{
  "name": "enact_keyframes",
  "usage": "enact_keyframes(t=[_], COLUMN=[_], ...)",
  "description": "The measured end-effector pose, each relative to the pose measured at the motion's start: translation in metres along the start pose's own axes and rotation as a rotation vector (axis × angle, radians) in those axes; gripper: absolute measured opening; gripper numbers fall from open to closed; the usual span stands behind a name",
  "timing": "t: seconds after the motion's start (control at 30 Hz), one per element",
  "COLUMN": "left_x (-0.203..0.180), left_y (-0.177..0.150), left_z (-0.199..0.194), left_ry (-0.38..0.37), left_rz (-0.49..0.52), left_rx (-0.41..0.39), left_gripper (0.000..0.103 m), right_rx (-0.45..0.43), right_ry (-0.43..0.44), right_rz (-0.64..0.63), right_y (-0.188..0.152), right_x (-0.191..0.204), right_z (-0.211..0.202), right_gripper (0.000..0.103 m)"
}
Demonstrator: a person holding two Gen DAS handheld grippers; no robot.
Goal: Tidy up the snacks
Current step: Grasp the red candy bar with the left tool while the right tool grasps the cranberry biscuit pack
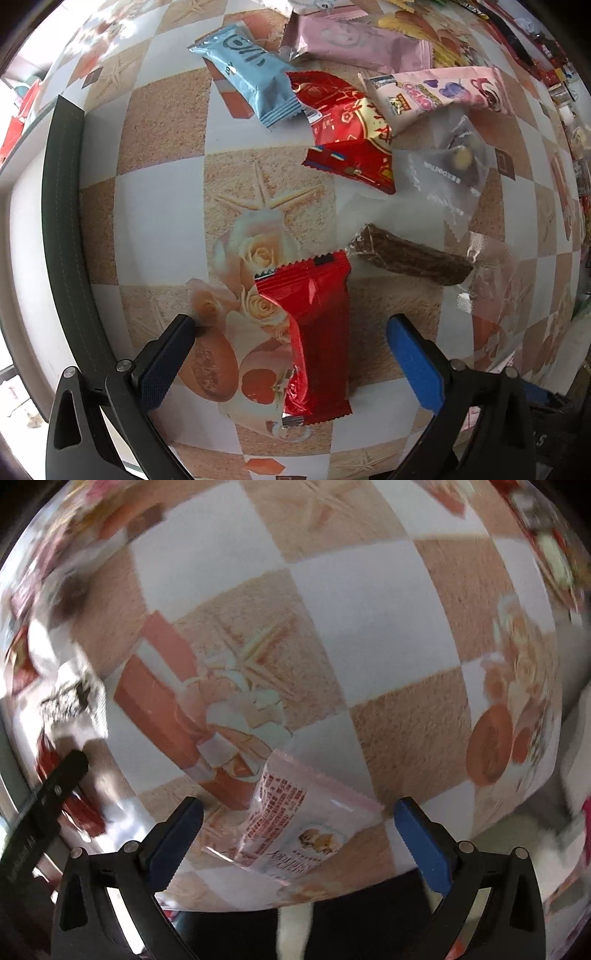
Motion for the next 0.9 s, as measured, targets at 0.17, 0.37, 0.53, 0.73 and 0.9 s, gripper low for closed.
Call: enact_keyframes(t=[0.17,0.37,0.53,0.73,0.9], left_x=[0.016,-0.007,-0.009,0.003,0.018], left_y=[-0.018,-0.019,-0.021,-0.026,-0.033], left_z=[-0.018,-0.033,-0.046,-0.078,-0.11], left_ry=[-0.015,0.001,-0.08,-0.049,-0.036], left_rz=[0.041,0.201,0.195,0.196,0.161], left_rx=[0.064,0.043,0.01,-0.06,-0.123], left_gripper=[0.092,0.036,0.022,0.022,0.022], right_rx=[0.099,0.111,0.103,0.047,0.003], right_ry=[-0.004,-0.003,0.066,0.109,0.13], right_rz=[-0.031,-0.128,-0.141,-0.166,-0.179], right_y=[0.009,0.003,0.004,0.026,0.024], right_x=[0.008,0.014,0.013,0.017,0.017], right_z=[0.006,0.0,0.0,-0.037,-0.054], right_gripper=[0.093,0.055,0.054,0.055,0.055])
Point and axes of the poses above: each gripper's, at about its wrist camera, not at the fingertips, and z roughly the way its jaws point, x to its left, y to its top, the point moved 6 cm from there along z, roughly the way its jaws point, and after that the axes turned 14 degrees about z, right-handed, at the moved point
